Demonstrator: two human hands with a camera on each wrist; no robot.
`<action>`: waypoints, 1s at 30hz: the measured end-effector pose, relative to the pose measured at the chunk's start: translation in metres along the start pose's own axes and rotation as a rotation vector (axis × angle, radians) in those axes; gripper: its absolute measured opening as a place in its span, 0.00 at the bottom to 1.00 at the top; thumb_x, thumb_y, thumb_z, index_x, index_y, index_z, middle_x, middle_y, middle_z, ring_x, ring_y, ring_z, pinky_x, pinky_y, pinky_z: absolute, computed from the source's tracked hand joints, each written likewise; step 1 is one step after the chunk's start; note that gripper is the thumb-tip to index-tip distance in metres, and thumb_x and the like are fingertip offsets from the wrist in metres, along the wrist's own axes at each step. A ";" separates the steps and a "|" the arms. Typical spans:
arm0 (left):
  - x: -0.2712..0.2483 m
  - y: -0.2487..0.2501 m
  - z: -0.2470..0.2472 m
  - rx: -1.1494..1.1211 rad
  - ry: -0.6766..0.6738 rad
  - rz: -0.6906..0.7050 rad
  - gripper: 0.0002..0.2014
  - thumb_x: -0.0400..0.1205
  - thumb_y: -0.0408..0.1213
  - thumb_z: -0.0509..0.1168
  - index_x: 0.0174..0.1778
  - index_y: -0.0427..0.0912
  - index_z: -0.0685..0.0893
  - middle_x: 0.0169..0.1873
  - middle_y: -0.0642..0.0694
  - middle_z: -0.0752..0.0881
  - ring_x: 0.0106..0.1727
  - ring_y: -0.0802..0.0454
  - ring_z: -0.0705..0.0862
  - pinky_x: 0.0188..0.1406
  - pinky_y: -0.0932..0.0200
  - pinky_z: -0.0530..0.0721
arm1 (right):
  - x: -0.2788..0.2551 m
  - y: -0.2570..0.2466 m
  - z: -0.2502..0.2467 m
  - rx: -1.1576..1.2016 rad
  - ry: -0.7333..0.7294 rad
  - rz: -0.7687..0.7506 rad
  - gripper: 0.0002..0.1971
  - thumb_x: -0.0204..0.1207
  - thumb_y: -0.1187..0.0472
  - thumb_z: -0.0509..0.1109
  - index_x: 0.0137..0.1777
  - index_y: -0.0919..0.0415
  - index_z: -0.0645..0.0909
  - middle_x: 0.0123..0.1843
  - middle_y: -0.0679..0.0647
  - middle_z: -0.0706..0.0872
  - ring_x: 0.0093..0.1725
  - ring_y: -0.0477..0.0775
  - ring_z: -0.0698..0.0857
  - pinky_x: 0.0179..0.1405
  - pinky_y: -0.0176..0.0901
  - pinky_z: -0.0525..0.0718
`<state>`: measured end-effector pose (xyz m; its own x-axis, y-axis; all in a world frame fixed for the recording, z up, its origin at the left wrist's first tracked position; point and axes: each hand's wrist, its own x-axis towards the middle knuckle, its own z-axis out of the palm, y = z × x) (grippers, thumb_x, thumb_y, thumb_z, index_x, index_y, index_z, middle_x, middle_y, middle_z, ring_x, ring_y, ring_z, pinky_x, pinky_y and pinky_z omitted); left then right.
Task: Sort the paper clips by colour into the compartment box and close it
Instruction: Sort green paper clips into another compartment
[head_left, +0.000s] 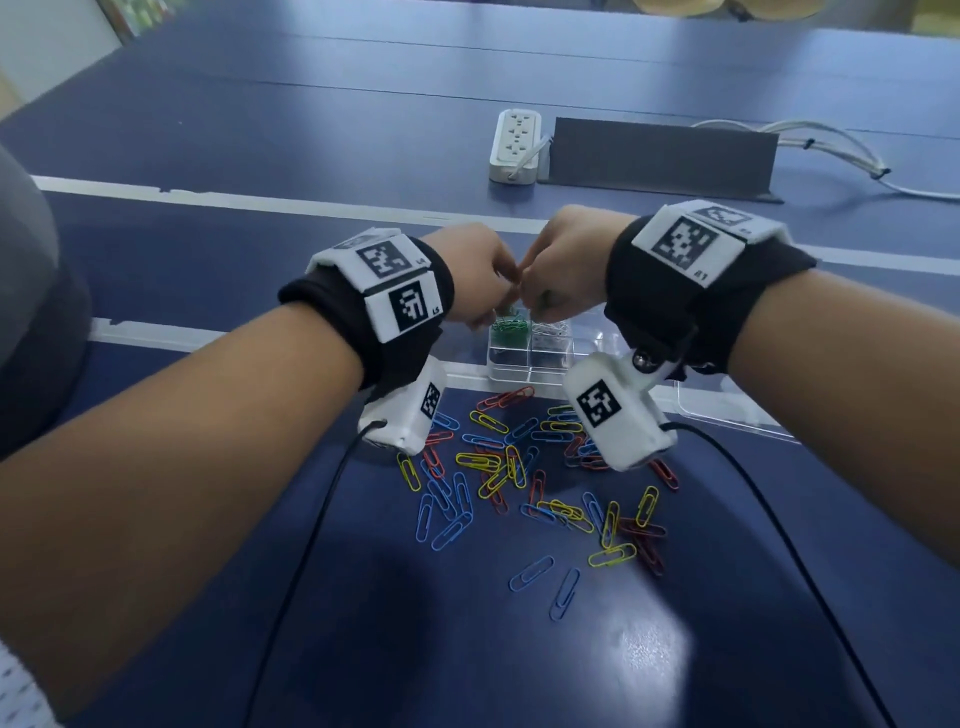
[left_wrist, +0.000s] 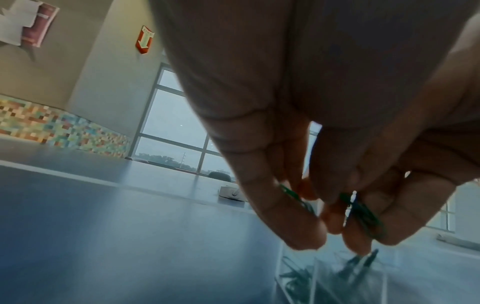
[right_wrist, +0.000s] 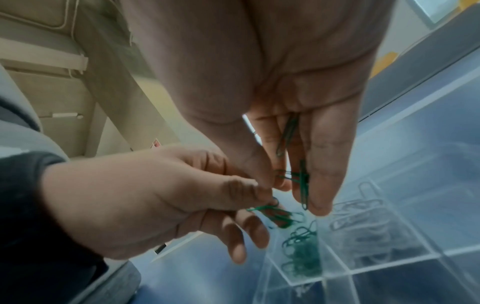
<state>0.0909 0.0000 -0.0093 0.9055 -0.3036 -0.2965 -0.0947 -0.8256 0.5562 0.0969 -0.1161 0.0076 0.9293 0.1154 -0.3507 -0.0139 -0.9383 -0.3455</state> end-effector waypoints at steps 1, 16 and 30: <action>-0.001 0.001 -0.001 -0.078 0.004 -0.008 0.14 0.82 0.29 0.55 0.56 0.38 0.85 0.43 0.38 0.89 0.31 0.48 0.84 0.44 0.53 0.88 | 0.001 0.000 -0.001 0.012 -0.001 0.001 0.06 0.69 0.65 0.70 0.32 0.59 0.82 0.27 0.50 0.81 0.25 0.46 0.77 0.22 0.34 0.71; -0.015 -0.002 -0.004 -0.348 0.036 -0.056 0.21 0.84 0.26 0.53 0.72 0.45 0.72 0.50 0.37 0.84 0.47 0.45 0.85 0.42 0.56 0.87 | -0.011 -0.024 -0.002 0.538 -0.089 0.088 0.07 0.79 0.63 0.60 0.40 0.59 0.75 0.53 0.58 0.79 0.50 0.60 0.80 0.55 0.52 0.82; -0.018 -0.013 0.004 -0.125 0.044 -0.061 0.20 0.83 0.33 0.57 0.72 0.45 0.74 0.57 0.43 0.86 0.52 0.42 0.88 0.54 0.46 0.88 | -0.013 -0.034 0.006 0.543 0.025 0.076 0.34 0.83 0.40 0.44 0.79 0.65 0.60 0.76 0.65 0.71 0.61 0.63 0.76 0.59 0.47 0.73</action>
<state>0.0742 0.0146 -0.0146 0.9255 -0.2311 -0.3001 0.0112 -0.7753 0.6315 0.0828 -0.0840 0.0184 0.9268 0.0400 -0.3733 -0.2633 -0.6395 -0.7223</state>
